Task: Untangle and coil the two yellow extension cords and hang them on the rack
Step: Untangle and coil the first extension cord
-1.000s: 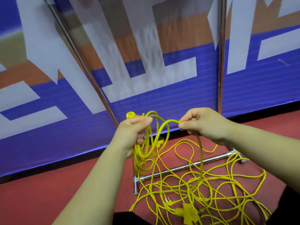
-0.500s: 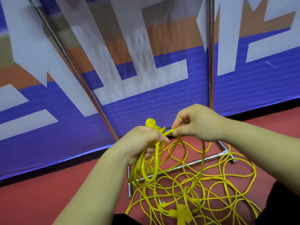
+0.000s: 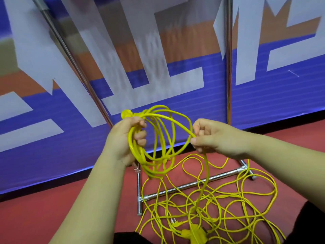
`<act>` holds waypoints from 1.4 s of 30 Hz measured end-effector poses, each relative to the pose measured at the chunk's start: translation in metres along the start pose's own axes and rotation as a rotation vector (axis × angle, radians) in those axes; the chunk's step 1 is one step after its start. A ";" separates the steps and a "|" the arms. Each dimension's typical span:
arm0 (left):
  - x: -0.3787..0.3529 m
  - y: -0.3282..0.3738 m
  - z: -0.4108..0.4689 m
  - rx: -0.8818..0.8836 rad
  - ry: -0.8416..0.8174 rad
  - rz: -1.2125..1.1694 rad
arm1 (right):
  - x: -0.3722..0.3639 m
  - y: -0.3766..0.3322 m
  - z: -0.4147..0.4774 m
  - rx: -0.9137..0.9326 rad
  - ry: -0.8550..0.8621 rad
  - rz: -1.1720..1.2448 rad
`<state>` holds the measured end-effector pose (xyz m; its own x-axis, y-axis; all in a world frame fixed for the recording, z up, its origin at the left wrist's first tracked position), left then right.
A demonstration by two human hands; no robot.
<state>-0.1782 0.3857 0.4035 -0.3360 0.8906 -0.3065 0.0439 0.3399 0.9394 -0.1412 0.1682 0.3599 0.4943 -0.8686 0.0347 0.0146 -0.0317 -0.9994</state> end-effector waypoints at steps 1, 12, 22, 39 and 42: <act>0.008 0.007 0.004 -0.019 0.003 -0.064 | -0.003 0.011 -0.001 -0.039 -0.019 -0.009; 0.063 0.047 0.015 -0.127 -0.003 -0.419 | -0.029 0.109 -0.014 -0.152 -0.206 -0.348; 0.045 -0.014 0.008 -0.095 0.159 0.272 | 0.004 0.025 0.010 -0.150 0.214 0.176; -0.056 -0.102 -0.014 -0.007 -0.132 0.519 | 0.029 -0.016 0.009 0.014 0.406 0.116; -0.055 -0.086 -0.011 -0.017 -0.066 0.441 | 0.032 -0.015 0.010 -0.011 0.381 0.197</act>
<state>-0.1738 0.3041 0.3411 -0.2280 0.9668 0.1155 0.1536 -0.0815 0.9848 -0.1169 0.1458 0.3758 0.1304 -0.9791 -0.1564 -0.0589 0.1498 -0.9870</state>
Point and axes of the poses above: each hand's wrist, its own z-axis towards the middle knuckle, its own x-axis out of the back of the hand, y = z × x, the point moved 7 cm from there along z, towards the middle knuckle, and after that the axes turned 11 degrees about y, right-handed, at the moved point
